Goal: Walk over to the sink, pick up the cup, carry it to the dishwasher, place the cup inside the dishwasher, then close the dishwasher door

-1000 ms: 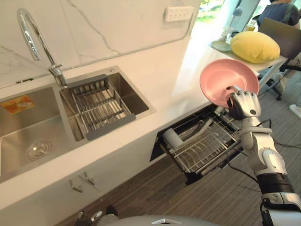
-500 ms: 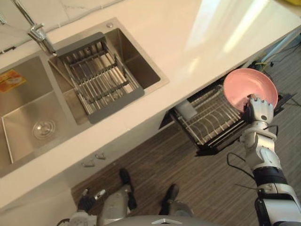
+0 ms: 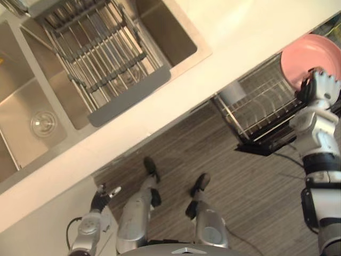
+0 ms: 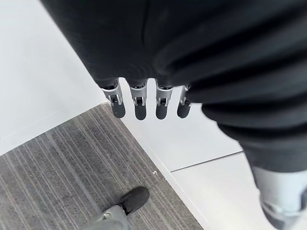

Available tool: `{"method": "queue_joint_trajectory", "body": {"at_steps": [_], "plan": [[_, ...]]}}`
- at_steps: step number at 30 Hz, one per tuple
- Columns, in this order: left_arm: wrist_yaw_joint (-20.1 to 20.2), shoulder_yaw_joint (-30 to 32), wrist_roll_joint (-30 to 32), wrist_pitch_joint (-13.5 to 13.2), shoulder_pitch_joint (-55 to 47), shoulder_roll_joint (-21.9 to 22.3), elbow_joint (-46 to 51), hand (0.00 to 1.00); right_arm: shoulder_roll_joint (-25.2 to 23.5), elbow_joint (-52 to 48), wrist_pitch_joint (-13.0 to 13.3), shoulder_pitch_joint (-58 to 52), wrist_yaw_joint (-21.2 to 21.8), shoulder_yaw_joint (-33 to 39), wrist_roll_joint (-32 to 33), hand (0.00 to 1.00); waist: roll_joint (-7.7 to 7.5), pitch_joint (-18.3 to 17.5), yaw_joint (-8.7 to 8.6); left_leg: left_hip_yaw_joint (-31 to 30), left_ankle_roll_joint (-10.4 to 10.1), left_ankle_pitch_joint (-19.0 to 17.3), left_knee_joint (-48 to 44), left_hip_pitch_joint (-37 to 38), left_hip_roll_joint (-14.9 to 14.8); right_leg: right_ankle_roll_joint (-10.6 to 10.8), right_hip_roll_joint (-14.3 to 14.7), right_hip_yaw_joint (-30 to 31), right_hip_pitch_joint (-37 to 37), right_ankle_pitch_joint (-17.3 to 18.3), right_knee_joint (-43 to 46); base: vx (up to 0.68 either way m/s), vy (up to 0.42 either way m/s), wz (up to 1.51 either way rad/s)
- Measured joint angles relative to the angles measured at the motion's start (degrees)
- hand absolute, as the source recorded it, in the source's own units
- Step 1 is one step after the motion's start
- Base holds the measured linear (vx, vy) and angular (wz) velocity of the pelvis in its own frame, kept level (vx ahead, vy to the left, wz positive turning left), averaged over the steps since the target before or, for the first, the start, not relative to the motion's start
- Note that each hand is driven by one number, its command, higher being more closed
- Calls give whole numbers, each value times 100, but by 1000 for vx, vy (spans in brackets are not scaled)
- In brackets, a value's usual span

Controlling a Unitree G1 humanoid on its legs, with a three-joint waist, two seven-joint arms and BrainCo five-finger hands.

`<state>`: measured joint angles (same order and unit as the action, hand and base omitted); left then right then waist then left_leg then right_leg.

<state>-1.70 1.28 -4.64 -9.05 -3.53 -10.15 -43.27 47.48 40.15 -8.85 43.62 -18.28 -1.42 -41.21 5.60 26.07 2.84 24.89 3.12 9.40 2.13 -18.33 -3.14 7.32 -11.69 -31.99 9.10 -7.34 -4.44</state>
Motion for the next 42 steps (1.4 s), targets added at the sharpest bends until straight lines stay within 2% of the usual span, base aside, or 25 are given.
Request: {"method": "queue_joint_trajectory", "body": {"at_steps": [2, 5, 8, 10, 11, 13, 16, 20, 22, 26, 28, 31, 36, 37, 40, 42], "plan": [[12, -177, -123, 43, 53, -14, 40, 0, 151, 313, 17, 468, 219, -277, 105, 100, 161, 76, 40, -72, 30, 20, 8, -222, 40, 1, -22, 18, 251, -27, 58, -39, 29, 2], [86, -429, -206, 126, 138, -5, 63, 0, 307, 604, 37, 905, 595, -586, 171, 100, 308, 153, 146, -118, 73, 51, 9, -452, 86, 2, -78, 38, 504, -71, 95, -11, 53, 3], [90, -620, -214, 172, 173, 5, 106, 0, 345, 752, 29, 1150, 954, -857, 281, 100, 413, 203, 241, -172, 83, 59, 11, -521, 126, 2, -109, 65, 578, -105, 85, 14, 47, 0], [91, -649, -342, 182, 177, 4, 157, 0, 346, 866, 33, 1323, 1275, -1111, 528, 100, 430, 209, 335, -310, 82, 59, 10, -579, 154, 9, -128, 129, 655, -131, 72, 34, 58, -5], [92, -653, -390, 183, 180, 5, 161, 0, 346, 878, 32, 1375, 1363, -1167, 603, 0, 437, 211, 339, -314, 82, 60, 10, -598, 159, 11, -134, 130, 675, -140, 68, 30, 54, -3], [108, -745, -468, 214, 242, 2, 164, 0, 376, 1075, 21, 1567, 1684, -1191, 956, 0, 511, 239, 342, -368, 95, 69, 9, -653, 186, 12, -149, 110, 698, -169, 47, 16, 52, 7], [141, -916, -528, 251, 269, 3, 162, 0, 394, 1302, -40, 1638, 1673, -1191, 1243, 0, 557, 249, 373, -471, 99, 78, 12, -656, 232, 31, -197, 105, 699, -182, 42, 14, 52, 3], [191, -1006, -529, 215, 269, 3, 211, 0, 396, 1311, -39, 1771, 1371, -1130, 1886, 0, 561, 247, 326, -544, 119, 101, 5, -641, 256, 41, -221, 79, 664, -205, 47, 14, 50, 3], [202, -1041, -529, 210, 267, 23, 222, 0, 401, 1299, 25, 1869, 1197, -1096, 1976, 0, 561, 247, 307, -564, 118, 107, 8, -542, 256, 41, -221, 17, 554, -206, 45, 4, 36, 4], [211, -1024, -528, 188, 92, 23, 461, 0, 459, 924, 136, 1892, 859, -666, 2456, 0, 561, 247, 229, -595, 112, 101, 42, -177, 267, 24, -222, -11, 223, -179, 56, -9, 32, 0], [213, -1016, -525, 163, 34, 24, 487, 0, 528, 578, 119, 1832, 557, -176, 2919, 0, 560, 246, 119, -596, 90, 123, 123, 18, 277, 21, -226, -10, 60, -165, 85, -21, 20, -5], [213, -993, -507, 138, -111, 26, 426, 0, 619, 569, 63, 1425, 86, 581, 3706, 0, 530, 213, -25, -609, 74, 152, 230, 345, 307, 71, -262, -24, -204, -71, 177, 0, 0, 0], [205, -758, -415, 73, -404, 53, 105, 0, 727, 794, -47, 280, -506, 1884, 5267, 0, 448, -111, -281, -655, 59, 139, 233, 543, 320, 91, -307, -68, -365, 48, 375, 26, -15, 5], [209, -760, -419, 55, -500, 60, -26, 0, 722, 1007, -137, -110, -600, 2218, 5662, 100, 397, -292, -347, -698, 46, 131, 234, 547, 327, 109, -320, -119, -380, 87, 416, 41, -29, 15], [211, -759, -476, -18, -573, 144, -320, 0, 712, 1447, -403, -765, -614, 2833, 6486, 100, 340, -385, -506, -706, 35, 123, 235, 674, 329, 101, -389, -125, -423, 212, 632, 11, -20, 1], [208, -761, -479, -94, -611, 230, -483, 0, 710, 1729, -545, -881, -534, 2987, 6741, 100, 341, -385, -580, -641, -13, 91, 237, 709, 332, 63, -420, -36, -386, 280, 704, -54, -9, -16]]}}
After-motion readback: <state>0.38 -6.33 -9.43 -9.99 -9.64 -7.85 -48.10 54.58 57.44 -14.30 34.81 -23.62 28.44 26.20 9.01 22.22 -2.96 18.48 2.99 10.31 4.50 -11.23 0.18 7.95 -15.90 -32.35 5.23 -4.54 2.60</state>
